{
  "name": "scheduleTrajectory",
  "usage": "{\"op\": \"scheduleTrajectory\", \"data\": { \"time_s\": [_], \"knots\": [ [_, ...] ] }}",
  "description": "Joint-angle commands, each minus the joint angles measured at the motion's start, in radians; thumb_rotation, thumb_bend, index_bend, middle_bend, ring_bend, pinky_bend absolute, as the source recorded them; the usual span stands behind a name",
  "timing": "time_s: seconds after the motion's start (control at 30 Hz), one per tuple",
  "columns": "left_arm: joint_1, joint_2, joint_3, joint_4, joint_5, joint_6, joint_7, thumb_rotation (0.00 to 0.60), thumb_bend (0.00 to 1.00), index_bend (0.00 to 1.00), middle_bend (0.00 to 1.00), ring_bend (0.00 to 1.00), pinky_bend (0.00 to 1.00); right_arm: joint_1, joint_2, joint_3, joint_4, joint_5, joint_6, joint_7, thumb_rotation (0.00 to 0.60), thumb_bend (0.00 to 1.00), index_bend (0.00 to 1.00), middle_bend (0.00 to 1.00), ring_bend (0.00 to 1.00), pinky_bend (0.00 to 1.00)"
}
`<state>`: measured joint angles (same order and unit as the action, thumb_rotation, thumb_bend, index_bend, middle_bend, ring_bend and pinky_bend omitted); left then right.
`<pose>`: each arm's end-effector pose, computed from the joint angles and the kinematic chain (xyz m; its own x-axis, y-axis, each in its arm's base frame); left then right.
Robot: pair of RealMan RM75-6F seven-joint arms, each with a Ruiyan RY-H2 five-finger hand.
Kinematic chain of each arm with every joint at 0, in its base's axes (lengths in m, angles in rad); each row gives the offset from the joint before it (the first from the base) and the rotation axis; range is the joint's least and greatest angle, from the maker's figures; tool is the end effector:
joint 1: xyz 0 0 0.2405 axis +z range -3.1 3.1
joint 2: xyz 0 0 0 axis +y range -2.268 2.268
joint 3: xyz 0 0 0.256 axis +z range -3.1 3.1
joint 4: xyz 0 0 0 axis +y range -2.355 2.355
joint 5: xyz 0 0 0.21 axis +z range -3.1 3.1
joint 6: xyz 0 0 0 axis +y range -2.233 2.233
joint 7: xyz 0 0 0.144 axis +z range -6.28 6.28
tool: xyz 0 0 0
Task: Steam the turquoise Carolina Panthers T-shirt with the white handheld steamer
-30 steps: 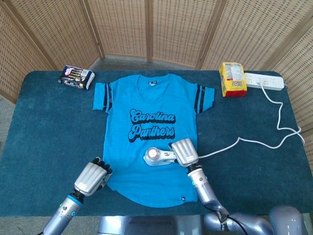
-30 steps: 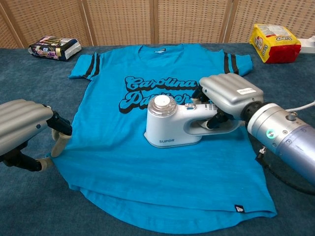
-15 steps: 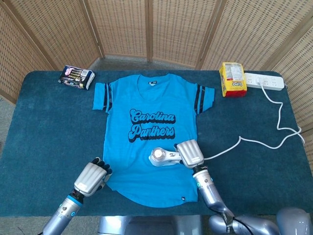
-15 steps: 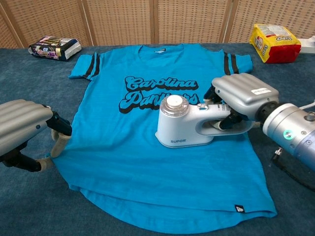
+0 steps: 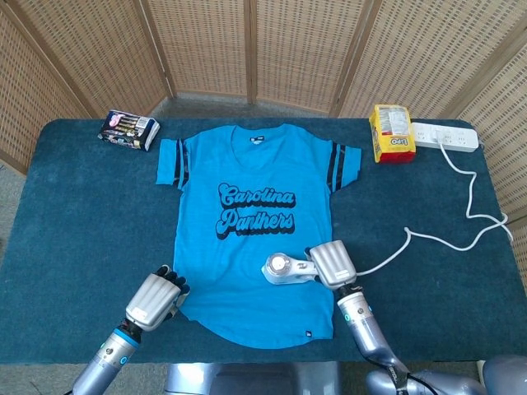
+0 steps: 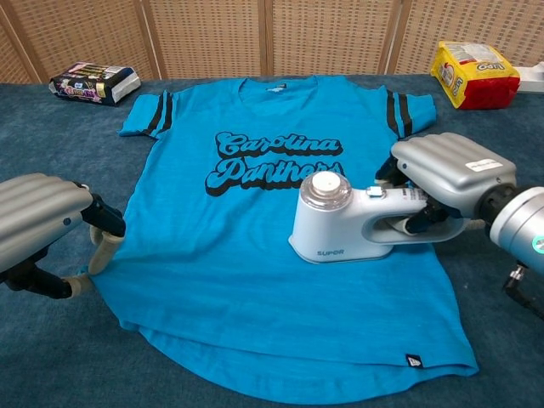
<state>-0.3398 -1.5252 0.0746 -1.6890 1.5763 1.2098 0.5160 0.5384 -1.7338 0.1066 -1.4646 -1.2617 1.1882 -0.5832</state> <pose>-0.1846 0.1873 -0.0173 0.5315 0.2027 0.8224 0.7808 -0.4936 -0.3830 -0.1620 -0.2761 -0.0519 0.5216 -0.1365 0.8422 -0.8210 -0.3489 0.4519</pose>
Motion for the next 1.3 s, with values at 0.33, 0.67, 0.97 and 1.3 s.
{"op": "scheduleTrajectory", "data": {
  "time_s": [0.33, 0.67, 0.97, 1.3],
  "knots": [
    [0.001, -0.002, 0.003, 0.006, 0.002, -0.002, -0.006, 0.550, 0.37, 0.69, 0.56, 0.47, 0.34, 0.002, -0.018, -0.021, -0.059, 0.012, -0.027, -0.046, 0.600, 0.36, 0.77, 0.77, 0.82, 0.71],
    [0.002, -0.006, 0.004, 0.003, 0.000, -0.004, 0.003, 0.552, 0.37, 0.69, 0.56, 0.47, 0.34, 0.028, -0.049, 0.026, 0.033, 0.010, -0.041, 0.000, 0.600, 0.36, 0.77, 0.77, 0.82, 0.70],
    [0.003, -0.013, 0.002, 0.003, -0.013, -0.012, 0.013, 0.551, 0.37, 0.69, 0.56, 0.47, 0.34, 0.063, -0.077, 0.072, 0.139, 0.011, -0.064, 0.053, 0.600, 0.36, 0.77, 0.77, 0.82, 0.70],
    [0.005, -0.018, -0.001, 0.006, -0.029, -0.015, 0.023, 0.549, 0.37, 0.69, 0.56, 0.47, 0.34, 0.105, -0.114, 0.116, 0.292, 0.005, -0.092, 0.151, 0.600, 0.36, 0.77, 0.77, 0.82, 0.69]
  ]
}}
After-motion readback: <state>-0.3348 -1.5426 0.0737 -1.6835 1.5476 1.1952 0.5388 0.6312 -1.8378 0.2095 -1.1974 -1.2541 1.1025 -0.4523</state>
